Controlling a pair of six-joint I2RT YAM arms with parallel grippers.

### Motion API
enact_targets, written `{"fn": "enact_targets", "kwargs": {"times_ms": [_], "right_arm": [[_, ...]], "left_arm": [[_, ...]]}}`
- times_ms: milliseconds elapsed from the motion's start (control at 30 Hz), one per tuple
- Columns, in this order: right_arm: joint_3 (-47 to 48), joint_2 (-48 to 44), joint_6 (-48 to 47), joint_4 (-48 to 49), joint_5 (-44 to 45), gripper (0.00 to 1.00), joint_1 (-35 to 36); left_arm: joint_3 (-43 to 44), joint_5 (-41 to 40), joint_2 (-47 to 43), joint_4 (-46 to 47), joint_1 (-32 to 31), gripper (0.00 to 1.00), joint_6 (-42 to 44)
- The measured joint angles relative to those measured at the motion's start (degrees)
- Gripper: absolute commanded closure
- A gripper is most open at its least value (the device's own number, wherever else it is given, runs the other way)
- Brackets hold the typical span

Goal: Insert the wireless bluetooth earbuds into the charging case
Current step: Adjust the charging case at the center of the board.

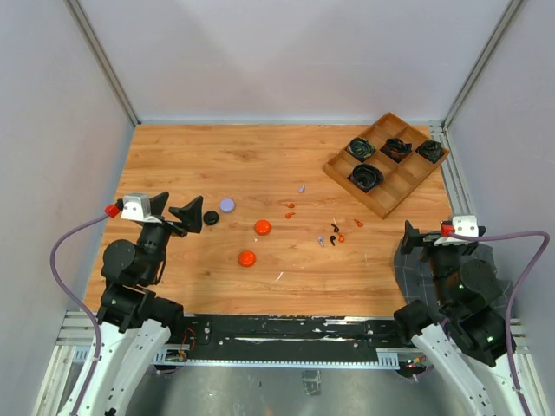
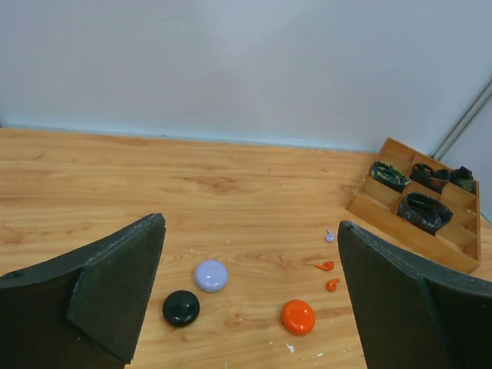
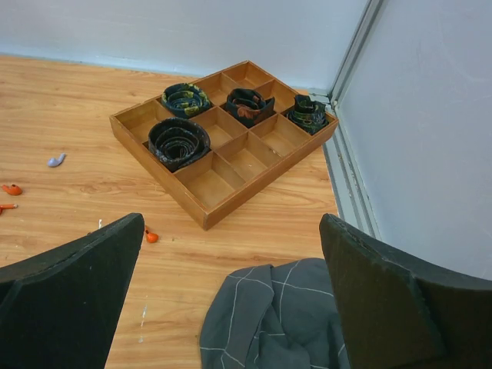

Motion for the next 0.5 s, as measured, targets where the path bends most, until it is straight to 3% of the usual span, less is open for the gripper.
{"fn": "enact_targets", "kwargs": {"times_ms": [500], "right_arm": [[0.00, 0.57, 0.28, 0.20, 1.09, 0.01, 0.00]], "left_arm": [[3.96, 1.86, 8.55, -4.74, 0.00, 0.01, -0.94]]}}
